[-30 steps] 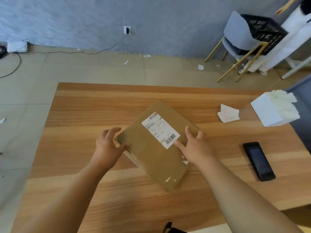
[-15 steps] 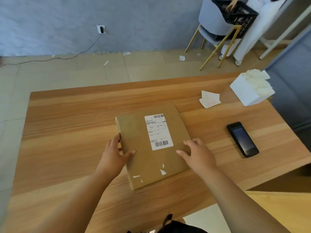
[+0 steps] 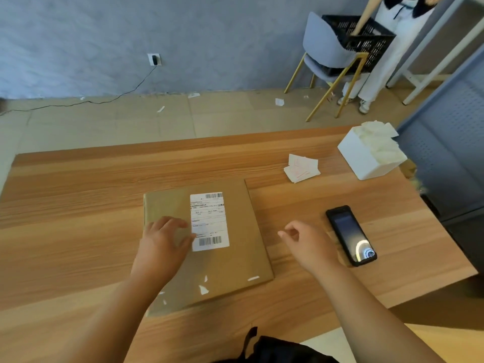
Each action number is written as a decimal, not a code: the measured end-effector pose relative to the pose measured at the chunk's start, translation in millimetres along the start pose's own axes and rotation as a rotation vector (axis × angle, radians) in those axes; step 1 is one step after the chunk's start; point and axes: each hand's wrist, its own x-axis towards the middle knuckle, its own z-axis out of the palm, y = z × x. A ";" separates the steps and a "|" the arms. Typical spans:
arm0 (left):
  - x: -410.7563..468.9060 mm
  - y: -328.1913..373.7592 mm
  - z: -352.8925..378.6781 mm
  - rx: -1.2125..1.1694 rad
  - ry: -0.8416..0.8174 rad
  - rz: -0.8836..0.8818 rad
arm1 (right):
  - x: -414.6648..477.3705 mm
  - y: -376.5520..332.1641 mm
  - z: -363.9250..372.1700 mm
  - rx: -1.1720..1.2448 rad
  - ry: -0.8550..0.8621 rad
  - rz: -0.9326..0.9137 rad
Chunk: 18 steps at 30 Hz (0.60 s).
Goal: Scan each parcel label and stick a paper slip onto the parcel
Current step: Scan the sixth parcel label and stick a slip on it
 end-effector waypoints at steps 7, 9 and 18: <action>1.8 78.6 64.4 -0.016 0.002 0.114 | 29.9 96.1 -20.8 -0.184 0.005 0.138; 2.4 92.7 83.5 0.038 -0.011 0.122 | 37.7 120.6 -24.4 -0.259 0.011 0.205; -4.4 103.8 114.8 0.209 -0.033 0.032 | 64.2 180.7 -14.2 -0.171 -0.181 0.386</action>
